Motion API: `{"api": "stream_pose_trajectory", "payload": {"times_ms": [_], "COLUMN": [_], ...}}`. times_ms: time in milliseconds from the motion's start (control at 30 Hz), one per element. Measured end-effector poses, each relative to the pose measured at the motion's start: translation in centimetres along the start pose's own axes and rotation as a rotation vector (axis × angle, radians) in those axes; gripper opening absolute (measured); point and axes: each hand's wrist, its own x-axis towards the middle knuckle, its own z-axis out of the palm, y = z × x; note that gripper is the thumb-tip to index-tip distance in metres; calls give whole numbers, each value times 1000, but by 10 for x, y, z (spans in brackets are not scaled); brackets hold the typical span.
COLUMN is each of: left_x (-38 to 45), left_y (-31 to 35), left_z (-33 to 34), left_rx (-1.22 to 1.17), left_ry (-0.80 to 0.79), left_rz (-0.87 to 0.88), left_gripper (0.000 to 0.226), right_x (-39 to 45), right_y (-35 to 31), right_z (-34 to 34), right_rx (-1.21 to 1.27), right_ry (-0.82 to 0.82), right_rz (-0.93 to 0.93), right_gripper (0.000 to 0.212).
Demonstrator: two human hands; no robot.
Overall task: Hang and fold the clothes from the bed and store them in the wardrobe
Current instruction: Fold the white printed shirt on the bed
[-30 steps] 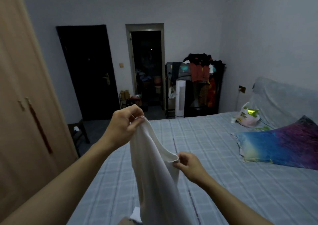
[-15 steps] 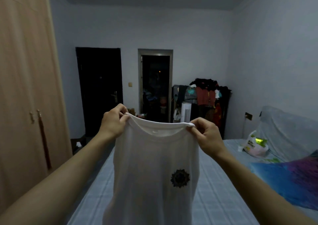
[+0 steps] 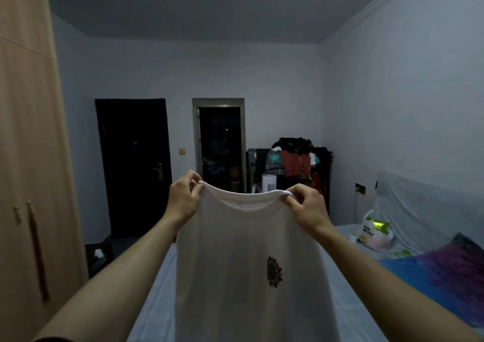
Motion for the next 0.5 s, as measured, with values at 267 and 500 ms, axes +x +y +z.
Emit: {"api": "stream_pose_trajectory", "payload": {"times_ms": [267, 500], "left_x": [-23, -39], "left_y": [18, 40], "left_z": [-38, -83], "left_rx": [-65, -561], "left_ry": [-356, -713], "left_rz": [41, -97], "left_gripper": [7, 34], "right_x": [4, -1], "right_y": [-8, -29], "right_z": [-32, -69], "right_rx": [37, 271], "right_ry": [-85, -361], "right_rz": [-61, 23], "right_gripper": [9, 20]}}
